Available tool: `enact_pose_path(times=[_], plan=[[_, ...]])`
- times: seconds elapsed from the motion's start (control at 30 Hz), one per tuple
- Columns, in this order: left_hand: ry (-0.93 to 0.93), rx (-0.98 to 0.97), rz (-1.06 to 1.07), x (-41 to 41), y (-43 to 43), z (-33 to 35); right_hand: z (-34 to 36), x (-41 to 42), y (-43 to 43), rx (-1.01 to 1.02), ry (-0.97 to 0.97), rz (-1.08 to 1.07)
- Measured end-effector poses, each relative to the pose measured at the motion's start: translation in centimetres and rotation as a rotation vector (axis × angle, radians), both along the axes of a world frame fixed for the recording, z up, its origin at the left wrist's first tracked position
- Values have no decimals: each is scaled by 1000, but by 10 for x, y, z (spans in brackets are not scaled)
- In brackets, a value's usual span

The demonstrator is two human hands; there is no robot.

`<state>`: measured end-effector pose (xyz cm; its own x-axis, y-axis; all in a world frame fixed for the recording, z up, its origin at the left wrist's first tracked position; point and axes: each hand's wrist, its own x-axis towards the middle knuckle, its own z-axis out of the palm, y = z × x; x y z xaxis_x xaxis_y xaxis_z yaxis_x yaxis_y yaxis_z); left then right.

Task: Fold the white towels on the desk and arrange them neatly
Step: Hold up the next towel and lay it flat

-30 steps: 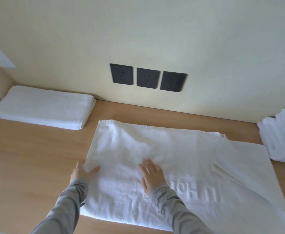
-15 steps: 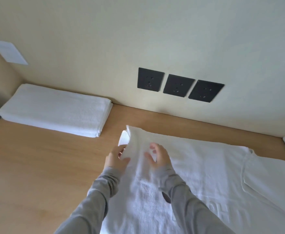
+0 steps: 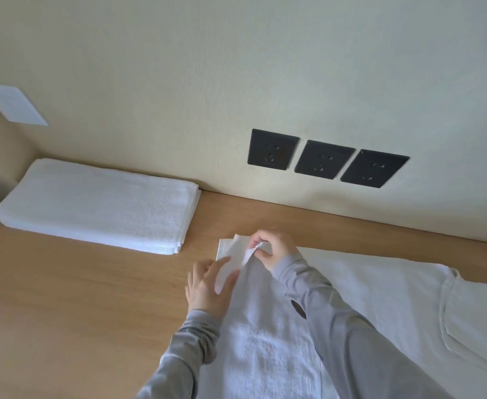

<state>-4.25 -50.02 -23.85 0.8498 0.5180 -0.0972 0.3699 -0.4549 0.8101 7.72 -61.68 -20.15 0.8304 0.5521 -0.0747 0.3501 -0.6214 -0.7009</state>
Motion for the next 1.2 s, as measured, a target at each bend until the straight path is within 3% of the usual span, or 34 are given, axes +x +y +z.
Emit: enact_pose_path(times=[0.07, 0.17, 0.3, 0.4, 0.47, 0.57, 0.73, 0.87, 1.2], plan=[[3, -18, -12, 19, 6, 2, -2, -2, 1, 17, 6, -27], [138, -227, -5, 51, 18, 1, -6, -5, 6, 55, 35, -80], [348, -132, 15, 73, 28, -14, -2, -5, 11, 33, 100, -150], [403, -92, 74, 78, 34, -23, 29, -1, 12, 146, 189, -123], [384, -145, 98, 78, 37, -27, 59, 1, 5, 232, 246, -43], [287, -265, 171, 76, 39, -25, 81, 6, 2, 241, 151, 38], [200, -495, 268, 73, 51, -29, 14, 18, 55, -114, 309, -57], [202, -639, 259, 72, 57, -32, -23, 21, 62, -55, 256, -171], [174, -610, 166, 70, 58, -37, -34, 27, 60, -19, 202, -43]])
